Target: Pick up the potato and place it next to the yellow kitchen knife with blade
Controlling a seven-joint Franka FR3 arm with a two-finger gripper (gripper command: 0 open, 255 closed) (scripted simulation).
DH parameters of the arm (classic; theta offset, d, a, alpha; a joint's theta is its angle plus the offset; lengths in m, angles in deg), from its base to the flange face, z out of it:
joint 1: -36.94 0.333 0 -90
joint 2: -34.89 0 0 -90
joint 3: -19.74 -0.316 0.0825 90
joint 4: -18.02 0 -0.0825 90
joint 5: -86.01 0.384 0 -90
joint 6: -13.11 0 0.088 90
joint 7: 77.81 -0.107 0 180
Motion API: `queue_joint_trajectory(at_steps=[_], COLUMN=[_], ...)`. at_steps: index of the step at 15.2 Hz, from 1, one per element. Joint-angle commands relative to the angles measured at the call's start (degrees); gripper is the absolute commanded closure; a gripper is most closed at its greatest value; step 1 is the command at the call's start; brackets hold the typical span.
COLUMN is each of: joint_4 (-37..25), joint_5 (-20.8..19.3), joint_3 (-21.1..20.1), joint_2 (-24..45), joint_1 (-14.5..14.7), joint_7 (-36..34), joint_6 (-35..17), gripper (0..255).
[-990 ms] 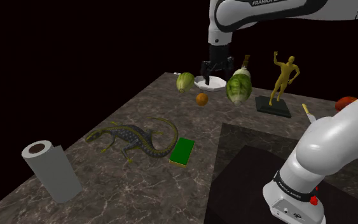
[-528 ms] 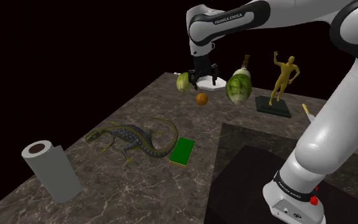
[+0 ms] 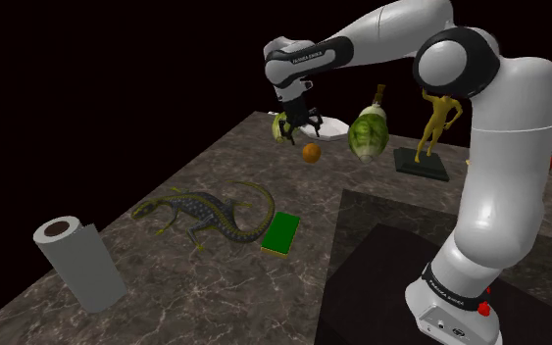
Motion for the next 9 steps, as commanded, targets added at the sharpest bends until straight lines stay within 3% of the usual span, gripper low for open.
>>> queue_joint_trajectory(at_steps=[1,6,9], joint_4=[-5.29,-23.04,-20.83], joint_5=[-0.9,-1.99,-2.05], joint_3=[1.1,4.06,4.2], joint_2=[5.61,20.93,20.58], joint_1=[-0.2,-0.61,-0.9], joint_7=[-1.86,-5.29,-5.69], joint_6=[1.94,9.57,7.95], gripper=[0,0,0])
